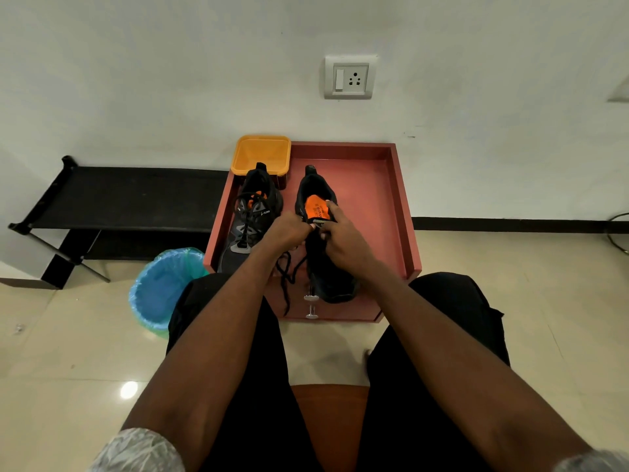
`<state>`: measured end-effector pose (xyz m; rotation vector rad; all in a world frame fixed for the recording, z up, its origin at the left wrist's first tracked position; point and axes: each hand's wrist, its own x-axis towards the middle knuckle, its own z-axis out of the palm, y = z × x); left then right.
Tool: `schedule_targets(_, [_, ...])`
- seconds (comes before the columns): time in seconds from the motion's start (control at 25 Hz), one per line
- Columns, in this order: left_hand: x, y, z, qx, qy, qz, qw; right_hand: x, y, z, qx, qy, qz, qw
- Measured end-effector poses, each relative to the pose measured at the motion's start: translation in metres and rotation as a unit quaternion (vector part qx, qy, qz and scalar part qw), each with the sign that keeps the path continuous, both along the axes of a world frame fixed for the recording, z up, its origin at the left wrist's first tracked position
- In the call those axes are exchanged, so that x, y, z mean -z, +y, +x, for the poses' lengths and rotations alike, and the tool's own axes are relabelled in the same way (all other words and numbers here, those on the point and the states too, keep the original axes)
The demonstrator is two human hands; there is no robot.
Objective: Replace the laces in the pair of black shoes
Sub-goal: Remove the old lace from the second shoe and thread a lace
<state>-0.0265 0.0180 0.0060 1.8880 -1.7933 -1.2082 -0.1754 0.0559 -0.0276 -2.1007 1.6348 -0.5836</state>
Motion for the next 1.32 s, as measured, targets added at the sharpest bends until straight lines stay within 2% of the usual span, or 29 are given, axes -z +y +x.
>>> schedule_targets(0.08, [0.001, 0.0, 0.0, 0.006, -0.016, -0.01, 1.0, -0.002, 0.004, -0.001, 0.057, -0.067, -0.012, 0.996])
schedule_targets(0.12, [0.002, 0.0, 0.001, 0.005, -0.023, -0.012, 1.0, -0.006, 0.005, 0.001, 0.118, -0.109, 0.0, 0.987])
schedule_targets(0.16, [0.003, 0.0, 0.001, 0.002, -0.028, -0.013, 1.0, -0.009, 0.004, 0.0, 0.202, -0.182, 0.022, 0.962])
schedule_targets(0.2, [0.004, 0.0, 0.001, -0.001, -0.031, -0.015, 0.999, -0.013, 0.002, -0.003, 0.296, -0.296, 0.061, 0.906])
schedule_targets(0.28, [0.005, 0.0, 0.0, -0.004, -0.03, -0.018, 0.999, -0.017, -0.002, -0.009, 0.427, -0.523, 0.155, 0.721])
schedule_targets(0.32, [0.006, 0.001, -0.002, -0.007, -0.026, -0.021, 0.999, -0.019, -0.002, -0.012, 0.451, -0.557, 0.181, 0.673])
schedule_targets(0.36, [0.006, 0.002, -0.003, -0.012, -0.019, -0.023, 0.999, -0.02, -0.003, -0.013, 0.458, -0.525, 0.183, 0.693])
schedule_targets(0.4, [0.007, 0.003, -0.005, -0.016, -0.011, -0.026, 0.999, -0.021, -0.002, -0.011, 0.445, -0.436, 0.16, 0.765])
schedule_targets(0.44, [0.007, 0.004, -0.006, -0.017, -0.004, -0.029, 0.999, -0.022, 0.0, -0.009, 0.401, -0.312, 0.098, 0.856])
schedule_targets(0.48, [0.008, 0.005, -0.006, -0.016, -0.001, -0.035, 0.999, -0.021, 0.002, -0.005, 0.316, -0.191, 0.022, 0.929])
schedule_targets(0.52, [0.008, 0.006, -0.006, -0.013, 0.0, -0.04, 0.999, -0.019, 0.003, -0.001, 0.212, -0.085, -0.038, 0.973])
schedule_targets(0.56, [0.009, 0.007, -0.007, -0.007, -0.003, -0.045, 0.999, -0.016, 0.005, 0.002, 0.119, 0.006, -0.065, 0.991])
schedule_targets(0.64, [0.008, 0.008, -0.009, 0.003, -0.019, -0.053, 0.998, -0.009, 0.009, 0.006, 0.022, 0.123, -0.055, 0.991])
schedule_targets(0.72, [0.009, 0.008, -0.011, 0.011, -0.036, -0.061, 0.997, -0.001, 0.01, 0.005, 0.01, 0.155, -0.042, 0.987])
schedule_targets(0.8, [0.008, 0.008, -0.011, 0.016, -0.05, -0.07, 0.996, 0.005, 0.007, 0.003, 0.006, 0.116, -0.047, 0.992])
schedule_targets(0.88, [0.007, 0.008, -0.012, 0.011, -0.061, -0.074, 0.995, 0.004, 0.007, 0.001, 0.023, 0.031, -0.065, 0.997])
schedule_targets(1.0, [0.006, 0.008, -0.013, 0.016, -0.073, -0.078, 0.994, 0.0, 0.008, 0.004, 0.147, -0.096, -0.062, 0.982])
schedule_targets(1.04, [0.007, 0.007, -0.011, 0.016, -0.079, -0.077, 0.994, -0.003, 0.006, 0.003, 0.217, -0.158, -0.049, 0.962])
schedule_targets(1.08, [0.007, 0.006, -0.01, 0.012, -0.082, -0.073, 0.994, -0.007, 0.002, -0.001, 0.302, -0.239, -0.028, 0.922])
schedule_targets(1.16, [0.009, 0.005, -0.006, 0.01, -0.076, -0.066, 0.995, -0.016, -0.009, -0.019, 0.465, -0.407, 0.019, 0.786])
schedule_targets(1.2, [0.01, 0.005, -0.005, 0.011, -0.073, -0.064, 0.995, -0.02, -0.011, -0.03, 0.519, -0.457, 0.043, 0.721])
schedule_targets(1.24, [0.01, 0.005, -0.005, 0.01, -0.068, -0.064, 0.996, -0.022, -0.013, -0.039, 0.549, -0.462, 0.067, 0.693])
schedule_targets(1.28, [0.011, 0.005, -0.006, 0.006, -0.06, -0.064, 0.996, -0.024, -0.012, -0.042, 0.562, -0.412, 0.08, 0.712])
schedule_targets(1.32, [0.01, 0.006, -0.007, 0.003, -0.051, -0.066, 0.996, -0.026, -0.01, -0.038, 0.553, -0.316, 0.06, 0.769])
